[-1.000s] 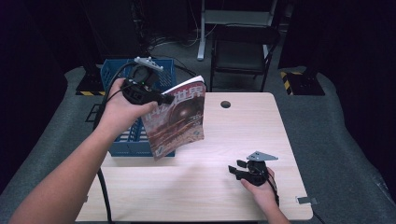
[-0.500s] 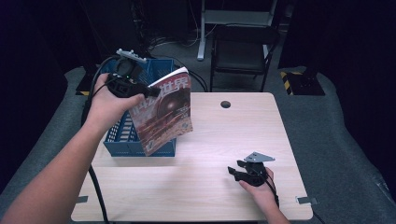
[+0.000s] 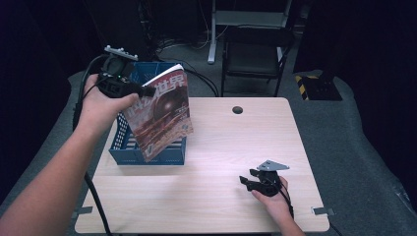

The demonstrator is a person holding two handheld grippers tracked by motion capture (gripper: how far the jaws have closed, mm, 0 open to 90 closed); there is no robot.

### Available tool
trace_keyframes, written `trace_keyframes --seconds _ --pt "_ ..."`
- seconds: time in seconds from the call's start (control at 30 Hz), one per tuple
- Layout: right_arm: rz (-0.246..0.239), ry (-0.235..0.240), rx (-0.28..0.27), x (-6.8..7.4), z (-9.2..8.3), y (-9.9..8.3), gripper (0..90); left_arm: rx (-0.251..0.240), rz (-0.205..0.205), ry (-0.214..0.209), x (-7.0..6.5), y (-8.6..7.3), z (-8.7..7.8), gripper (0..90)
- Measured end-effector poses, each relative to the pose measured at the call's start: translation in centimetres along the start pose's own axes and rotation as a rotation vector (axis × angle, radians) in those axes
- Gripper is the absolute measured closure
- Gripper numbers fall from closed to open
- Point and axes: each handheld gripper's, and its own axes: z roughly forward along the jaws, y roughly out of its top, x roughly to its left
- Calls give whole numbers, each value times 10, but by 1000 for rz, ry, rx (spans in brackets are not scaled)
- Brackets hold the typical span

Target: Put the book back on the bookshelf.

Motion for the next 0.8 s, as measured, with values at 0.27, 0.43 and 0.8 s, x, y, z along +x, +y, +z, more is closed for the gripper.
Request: trace_keyframes --seconds 0.27,0.43,0.8 --pt "2 -4 1 0 1 0 434 -1 -20 35 14 -4 -9 839" --pt "6 -2 2 0 2 0 432 -18 -46 61 22 -8 -14 839" --pt "9 -3 2 0 2 0 428 -16 -89 110 38 -11 -24 839"
